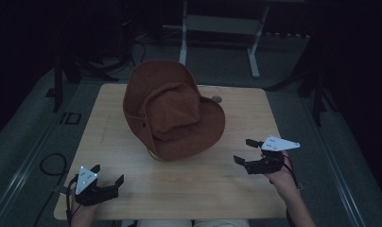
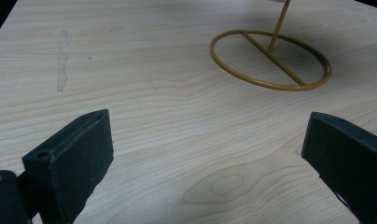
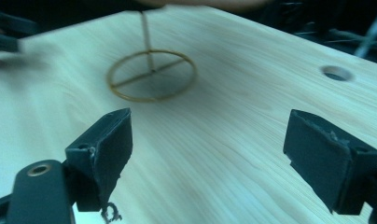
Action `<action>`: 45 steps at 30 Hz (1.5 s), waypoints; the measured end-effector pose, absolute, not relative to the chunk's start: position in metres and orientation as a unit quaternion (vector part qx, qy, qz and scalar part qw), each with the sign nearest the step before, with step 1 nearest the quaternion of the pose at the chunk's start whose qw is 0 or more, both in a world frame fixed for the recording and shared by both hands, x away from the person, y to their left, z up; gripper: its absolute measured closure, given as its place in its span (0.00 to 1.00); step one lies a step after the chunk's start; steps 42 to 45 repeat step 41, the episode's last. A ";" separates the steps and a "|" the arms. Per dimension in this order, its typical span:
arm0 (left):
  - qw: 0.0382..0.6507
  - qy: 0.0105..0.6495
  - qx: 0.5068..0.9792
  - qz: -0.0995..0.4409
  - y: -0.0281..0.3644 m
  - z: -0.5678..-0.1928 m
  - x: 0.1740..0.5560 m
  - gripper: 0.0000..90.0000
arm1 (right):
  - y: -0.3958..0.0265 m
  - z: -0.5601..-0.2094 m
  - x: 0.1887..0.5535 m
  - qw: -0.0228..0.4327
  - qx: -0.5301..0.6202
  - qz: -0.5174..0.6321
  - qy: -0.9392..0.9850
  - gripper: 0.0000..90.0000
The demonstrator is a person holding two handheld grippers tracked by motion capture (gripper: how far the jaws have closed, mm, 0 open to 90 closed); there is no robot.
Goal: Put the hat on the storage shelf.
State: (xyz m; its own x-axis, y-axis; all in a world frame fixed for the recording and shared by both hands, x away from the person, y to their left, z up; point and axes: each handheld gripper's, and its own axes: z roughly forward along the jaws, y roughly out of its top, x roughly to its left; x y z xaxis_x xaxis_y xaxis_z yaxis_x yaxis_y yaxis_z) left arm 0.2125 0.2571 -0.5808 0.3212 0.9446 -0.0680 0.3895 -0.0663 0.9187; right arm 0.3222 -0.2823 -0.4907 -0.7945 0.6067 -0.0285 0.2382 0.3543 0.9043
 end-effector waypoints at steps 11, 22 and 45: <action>0.462 0.499 0.670 0.299 0.257 -0.581 0.212 0.03 | -0.305 -0.543 0.320 0.175 0.308 0.474 0.806 0.17; 0.461 0.496 0.672 0.298 0.257 -0.582 0.212 0.03 | -0.319 -0.565 0.303 0.198 0.305 0.450 0.815 0.17; 0.460 0.497 0.673 0.297 0.256 -0.583 0.211 0.03 | -0.340 -0.572 0.293 0.217 0.312 0.453 0.806 0.15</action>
